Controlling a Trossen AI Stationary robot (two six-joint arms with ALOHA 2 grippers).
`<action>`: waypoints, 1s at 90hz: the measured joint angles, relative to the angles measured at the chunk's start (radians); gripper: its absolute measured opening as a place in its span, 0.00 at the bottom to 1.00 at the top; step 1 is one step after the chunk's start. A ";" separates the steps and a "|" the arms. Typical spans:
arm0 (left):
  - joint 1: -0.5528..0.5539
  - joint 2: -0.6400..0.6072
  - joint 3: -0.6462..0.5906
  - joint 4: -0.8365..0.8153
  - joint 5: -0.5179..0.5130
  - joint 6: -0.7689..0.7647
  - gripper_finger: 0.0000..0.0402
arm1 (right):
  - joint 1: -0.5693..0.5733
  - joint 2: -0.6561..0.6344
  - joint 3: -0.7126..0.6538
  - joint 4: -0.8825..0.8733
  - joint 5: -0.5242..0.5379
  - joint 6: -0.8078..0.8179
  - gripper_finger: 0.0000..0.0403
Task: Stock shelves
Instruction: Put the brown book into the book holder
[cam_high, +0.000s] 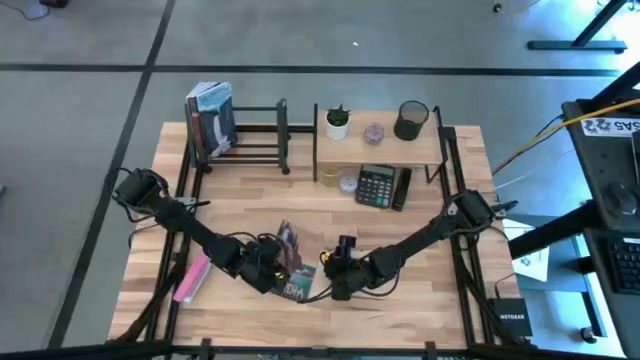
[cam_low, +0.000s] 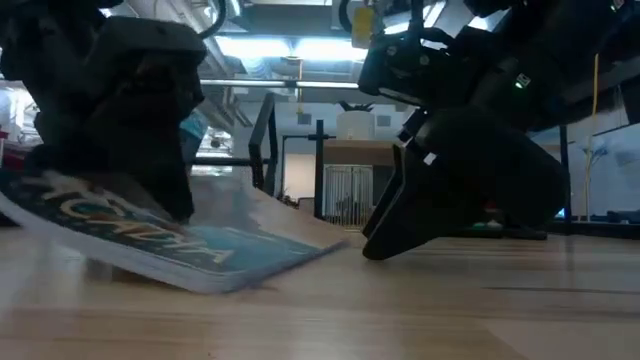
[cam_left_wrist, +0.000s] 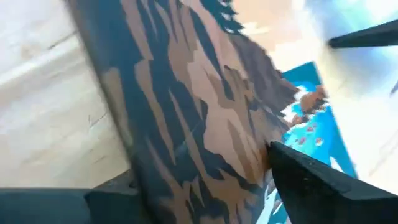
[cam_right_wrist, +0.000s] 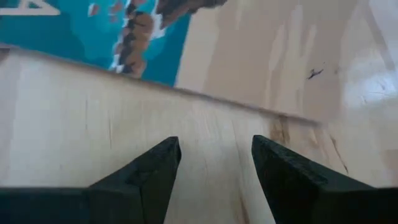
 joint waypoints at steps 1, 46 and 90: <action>0.000 0.000 0.000 -0.002 0.000 0.000 0.61 | 0.000 0.000 0.000 0.001 0.000 0.000 0.49; 0.001 0.020 0.002 -0.018 0.011 -0.051 0.53 | 0.000 0.000 -0.001 0.016 -0.005 -0.003 0.49; -0.015 0.024 -0.170 0.296 -0.052 -0.125 0.51 | -0.100 -0.005 -0.004 0.045 -0.182 -0.104 0.49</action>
